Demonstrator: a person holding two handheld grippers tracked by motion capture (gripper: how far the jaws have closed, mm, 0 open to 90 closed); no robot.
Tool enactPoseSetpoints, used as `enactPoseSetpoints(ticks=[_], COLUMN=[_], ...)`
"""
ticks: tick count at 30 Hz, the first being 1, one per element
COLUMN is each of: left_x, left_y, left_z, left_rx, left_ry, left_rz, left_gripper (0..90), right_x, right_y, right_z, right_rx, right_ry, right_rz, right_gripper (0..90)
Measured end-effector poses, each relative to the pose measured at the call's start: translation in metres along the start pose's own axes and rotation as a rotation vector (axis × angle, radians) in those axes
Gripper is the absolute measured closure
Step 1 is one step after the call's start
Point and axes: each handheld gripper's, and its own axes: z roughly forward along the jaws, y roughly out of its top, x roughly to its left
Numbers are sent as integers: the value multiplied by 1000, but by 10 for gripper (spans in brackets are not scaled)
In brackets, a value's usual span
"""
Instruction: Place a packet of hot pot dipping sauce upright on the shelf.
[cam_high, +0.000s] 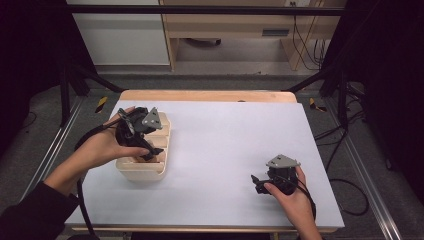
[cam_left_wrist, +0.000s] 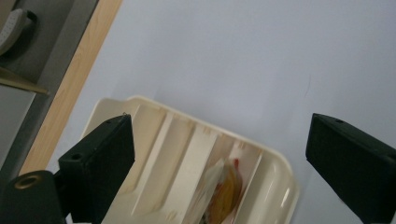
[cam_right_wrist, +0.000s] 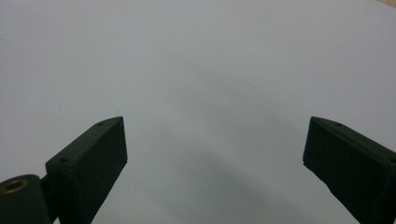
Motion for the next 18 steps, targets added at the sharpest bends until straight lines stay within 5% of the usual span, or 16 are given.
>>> enactPoseSetpoints(ticks=[9, 13, 18], left_x=[-35, -53, -75], left_y=[16, 20, 19], left_z=[14, 22, 45], left_rx=[-149, -190, -255], left_ry=[10, -29, -67], left_rz=[-39, -25, -62], left_gripper=[70, 72, 63], right_x=[-2, -4, -3], right_y=[0, 0, -1], right_z=[-2, -3, -2], right_rx=[-8, -17, -10], right_ry=[-9, -18, -18], right_rz=[18, 19, 16], right_gripper=[65, 65, 66])
